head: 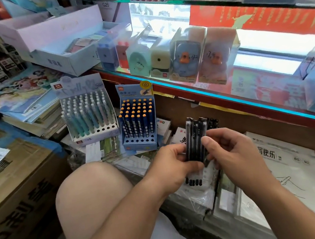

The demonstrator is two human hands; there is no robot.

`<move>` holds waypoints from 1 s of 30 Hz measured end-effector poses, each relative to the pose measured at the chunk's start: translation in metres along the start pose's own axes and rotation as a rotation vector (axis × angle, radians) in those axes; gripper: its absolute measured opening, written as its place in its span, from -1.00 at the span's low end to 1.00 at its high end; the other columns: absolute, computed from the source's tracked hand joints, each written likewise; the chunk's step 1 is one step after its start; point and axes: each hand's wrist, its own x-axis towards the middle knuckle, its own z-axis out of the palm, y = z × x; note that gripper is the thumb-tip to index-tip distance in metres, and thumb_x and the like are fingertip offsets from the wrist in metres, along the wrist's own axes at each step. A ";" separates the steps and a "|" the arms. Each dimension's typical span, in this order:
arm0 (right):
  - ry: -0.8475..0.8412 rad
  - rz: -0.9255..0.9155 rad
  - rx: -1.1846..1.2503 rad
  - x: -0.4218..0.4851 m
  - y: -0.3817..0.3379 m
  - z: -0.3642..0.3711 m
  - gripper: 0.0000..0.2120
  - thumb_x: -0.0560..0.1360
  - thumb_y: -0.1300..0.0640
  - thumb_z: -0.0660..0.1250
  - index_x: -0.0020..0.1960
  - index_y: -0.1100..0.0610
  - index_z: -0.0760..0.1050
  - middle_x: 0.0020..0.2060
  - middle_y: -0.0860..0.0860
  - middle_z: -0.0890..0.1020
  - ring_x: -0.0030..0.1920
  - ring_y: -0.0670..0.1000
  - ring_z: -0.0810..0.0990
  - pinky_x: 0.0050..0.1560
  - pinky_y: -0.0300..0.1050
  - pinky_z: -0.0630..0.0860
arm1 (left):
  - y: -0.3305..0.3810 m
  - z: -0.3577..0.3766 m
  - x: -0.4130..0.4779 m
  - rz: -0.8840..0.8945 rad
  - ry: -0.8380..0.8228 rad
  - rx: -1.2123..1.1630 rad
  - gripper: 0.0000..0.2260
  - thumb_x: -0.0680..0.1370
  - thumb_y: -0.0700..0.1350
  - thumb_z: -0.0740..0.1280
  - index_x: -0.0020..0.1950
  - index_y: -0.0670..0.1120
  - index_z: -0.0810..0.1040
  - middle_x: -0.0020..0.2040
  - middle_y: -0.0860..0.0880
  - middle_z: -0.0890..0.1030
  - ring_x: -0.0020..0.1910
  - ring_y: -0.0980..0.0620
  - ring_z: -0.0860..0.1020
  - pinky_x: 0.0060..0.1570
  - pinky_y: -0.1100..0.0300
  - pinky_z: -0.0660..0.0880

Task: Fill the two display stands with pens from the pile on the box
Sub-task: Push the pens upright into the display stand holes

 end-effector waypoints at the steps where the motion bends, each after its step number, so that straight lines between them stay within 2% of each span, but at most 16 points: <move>1: -0.004 -0.003 -0.002 0.001 -0.001 0.000 -0.96 0.56 0.06 0.43 -0.02 -0.02 0.66 -0.26 -0.05 0.70 -0.29 -0.09 0.65 -0.30 -0.24 0.58 | 0.000 0.002 -0.001 0.009 -0.019 0.035 -0.72 0.49 -0.37 0.48 0.07 -0.02 0.71 -0.04 -0.02 0.76 0.01 0.03 0.72 0.17 0.03 0.62; 7: 0.029 -0.048 -0.018 0.000 0.004 -0.003 -0.94 0.56 0.14 0.44 -0.10 0.05 0.65 -0.32 0.01 0.68 -0.32 -0.01 0.66 -0.27 -0.13 0.64 | -0.003 0.002 0.002 0.029 0.026 0.123 -0.73 0.50 -0.33 0.49 0.03 0.03 0.73 -0.04 0.05 0.76 0.04 0.04 0.71 0.24 -0.06 0.58; 10: 0.153 -0.041 0.027 -0.001 0.014 -0.007 -0.94 0.56 0.13 0.44 -0.10 0.04 0.65 -0.30 0.04 0.67 -0.29 0.04 0.65 -0.25 -0.07 0.64 | -0.005 -0.001 0.004 0.020 0.128 0.114 -0.79 0.51 -0.27 0.51 0.03 0.02 0.71 -0.07 0.09 0.76 0.00 0.09 0.71 0.21 -0.05 0.60; 13: 0.228 -0.029 -0.068 0.002 0.030 -0.012 -0.94 0.56 0.06 0.44 -0.09 -0.06 0.64 -0.29 -0.05 0.67 -0.24 -0.01 0.66 -0.19 -0.12 0.63 | -0.007 -0.006 0.007 0.003 0.238 0.079 -0.82 0.51 -0.21 0.52 0.07 -0.01 0.70 -0.07 0.08 0.76 -0.01 0.06 0.71 0.19 -0.04 0.61; 17: 0.169 0.009 -0.159 0.000 0.048 -0.007 -0.91 0.56 0.04 0.44 -0.10 -0.13 0.62 -0.25 -0.12 0.68 -0.21 -0.10 0.65 -0.12 0.01 0.65 | -0.010 -0.006 0.010 -0.007 0.282 0.056 -0.84 0.51 -0.18 0.53 0.06 -0.01 0.70 -0.09 0.05 0.75 -0.02 0.02 0.71 0.16 -0.06 0.62; 19: 0.144 0.004 -0.201 -0.003 0.055 -0.002 -0.86 0.57 0.06 0.43 -0.12 -0.17 0.60 -0.24 -0.19 0.67 -0.22 -0.14 0.64 -0.14 -0.03 0.64 | -0.011 -0.005 0.011 -0.010 0.287 0.048 -0.85 0.51 -0.19 0.53 0.05 -0.01 0.70 -0.09 0.04 0.75 -0.03 0.01 0.72 0.15 -0.06 0.63; 21: 0.128 0.003 -0.238 -0.004 0.060 0.003 -0.89 0.57 0.07 0.43 -0.09 -0.13 0.61 -0.29 -0.15 0.66 -0.21 -0.17 0.62 -0.18 -0.08 0.62 | -0.011 -0.004 0.012 -0.011 0.290 0.042 -0.86 0.51 -0.20 0.53 0.03 -0.01 0.70 -0.10 0.03 0.75 -0.03 0.00 0.72 0.15 -0.07 0.63; 23: 0.111 -0.003 -0.280 -0.006 0.064 0.007 -0.94 0.57 0.06 0.43 0.01 -0.09 0.65 -0.25 -0.18 0.65 -0.15 -0.22 0.60 -0.21 -0.27 0.54 | -0.012 -0.004 0.013 -0.012 0.293 0.041 -0.86 0.51 -0.19 0.53 0.02 -0.01 0.70 -0.10 0.03 0.75 -0.03 0.00 0.72 0.15 -0.08 0.63; 25: 0.109 -0.015 -0.319 -0.006 0.066 0.009 -0.90 0.57 0.05 0.42 0.07 -0.07 0.65 -0.21 -0.22 0.64 -0.11 -0.27 0.59 -0.23 -0.41 0.46 | -0.013 -0.004 0.014 -0.013 0.295 0.045 -0.86 0.50 -0.19 0.53 0.03 -0.01 0.70 -0.10 0.03 0.75 -0.03 0.00 0.72 0.15 -0.09 0.63; 28: 0.110 -0.022 -0.322 -0.006 0.065 0.009 -0.91 0.58 0.04 0.42 0.07 -0.08 0.65 -0.20 -0.23 0.64 -0.12 -0.27 0.59 -0.22 -0.43 0.45 | -0.013 -0.003 0.014 -0.014 0.292 0.049 -0.87 0.50 -0.19 0.53 0.00 0.00 0.70 -0.11 0.03 0.75 -0.03 0.00 0.72 0.14 -0.08 0.63; 30: 0.102 -0.035 -0.320 -0.006 0.064 0.008 -0.94 0.58 0.06 0.41 0.01 -0.08 0.64 -0.23 -0.20 0.65 -0.14 -0.24 0.60 -0.21 -0.34 0.49 | -0.014 -0.003 0.015 -0.018 0.286 0.050 -0.87 0.50 -0.18 0.54 0.00 0.00 0.70 -0.11 0.03 0.75 -0.03 0.00 0.72 0.14 -0.09 0.63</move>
